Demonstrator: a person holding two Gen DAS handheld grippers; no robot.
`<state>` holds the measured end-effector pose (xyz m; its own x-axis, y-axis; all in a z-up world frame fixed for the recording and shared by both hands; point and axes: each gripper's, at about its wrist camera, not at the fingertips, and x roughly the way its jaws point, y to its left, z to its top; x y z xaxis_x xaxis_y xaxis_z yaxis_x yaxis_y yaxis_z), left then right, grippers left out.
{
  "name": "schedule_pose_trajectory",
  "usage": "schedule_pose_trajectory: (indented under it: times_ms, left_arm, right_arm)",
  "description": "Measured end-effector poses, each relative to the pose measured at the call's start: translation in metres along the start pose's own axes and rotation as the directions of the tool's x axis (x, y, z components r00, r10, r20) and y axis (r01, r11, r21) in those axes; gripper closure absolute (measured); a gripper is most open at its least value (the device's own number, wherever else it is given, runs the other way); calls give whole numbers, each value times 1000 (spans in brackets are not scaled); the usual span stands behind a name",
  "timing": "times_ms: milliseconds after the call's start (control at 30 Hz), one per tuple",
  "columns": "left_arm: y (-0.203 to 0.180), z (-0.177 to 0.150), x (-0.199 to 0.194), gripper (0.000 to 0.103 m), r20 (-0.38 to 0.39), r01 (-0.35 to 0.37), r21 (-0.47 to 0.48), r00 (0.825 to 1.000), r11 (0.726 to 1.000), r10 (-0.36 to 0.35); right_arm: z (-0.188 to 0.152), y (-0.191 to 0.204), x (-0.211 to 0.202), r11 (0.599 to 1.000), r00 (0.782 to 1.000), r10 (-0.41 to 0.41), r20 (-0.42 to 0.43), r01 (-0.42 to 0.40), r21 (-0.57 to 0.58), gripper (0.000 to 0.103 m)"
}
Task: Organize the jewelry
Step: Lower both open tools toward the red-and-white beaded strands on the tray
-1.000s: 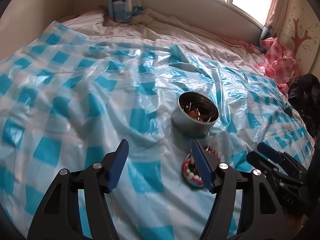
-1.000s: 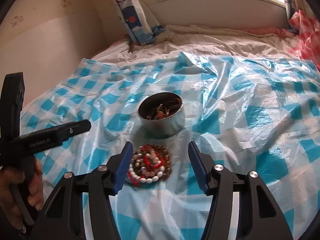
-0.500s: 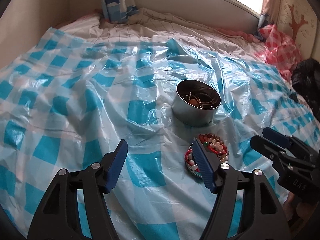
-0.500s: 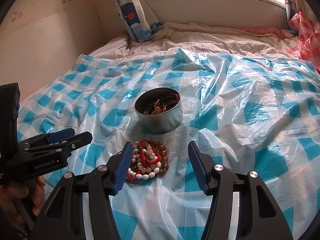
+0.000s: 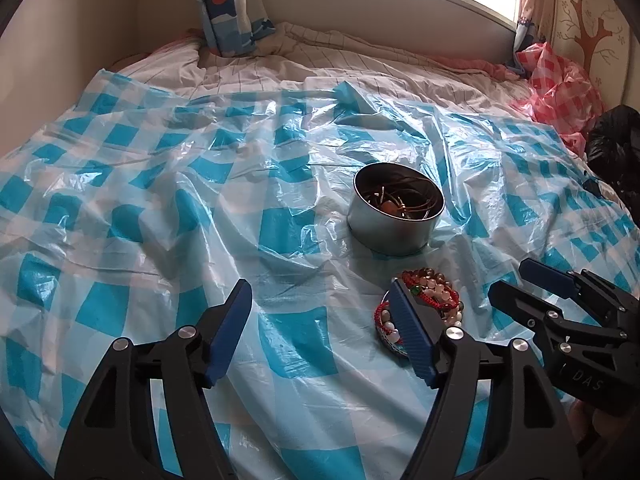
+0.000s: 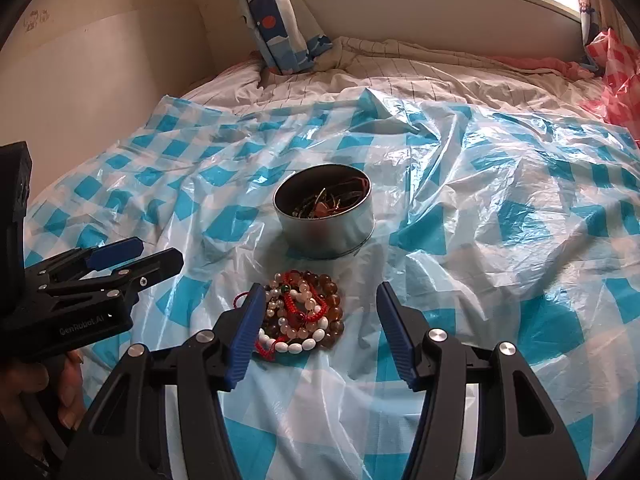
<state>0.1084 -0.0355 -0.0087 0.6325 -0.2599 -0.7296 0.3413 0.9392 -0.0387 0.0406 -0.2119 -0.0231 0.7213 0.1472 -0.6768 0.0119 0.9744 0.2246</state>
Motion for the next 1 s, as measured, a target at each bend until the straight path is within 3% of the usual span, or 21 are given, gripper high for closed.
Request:
schedule_pose_trajectory:
  times_ms: [467, 633, 867, 1000]
  left_arm:
    - [-1, -3, 3, 34, -9, -6, 10, 1000, 1000, 6]
    - [6, -7, 8, 34, -47, 59, -21, 997, 998, -60]
    - [21, -9, 13, 34, -61, 97, -108, 993, 989, -104]
    - [16, -10, 15, 34, -67, 97, -77, 993, 992, -102]
  right_arm:
    - [-3, 4, 10, 1000, 999, -2, -38, 1, -20, 47]
    - [-7, 6, 17, 999, 997, -30, -72, 27, -41, 47]
    - [-10, 11, 24, 997, 995, -34, -97, 28, -67, 47]
    - [-12, 17, 26, 994, 994, -48, -101, 38, -101, 47]
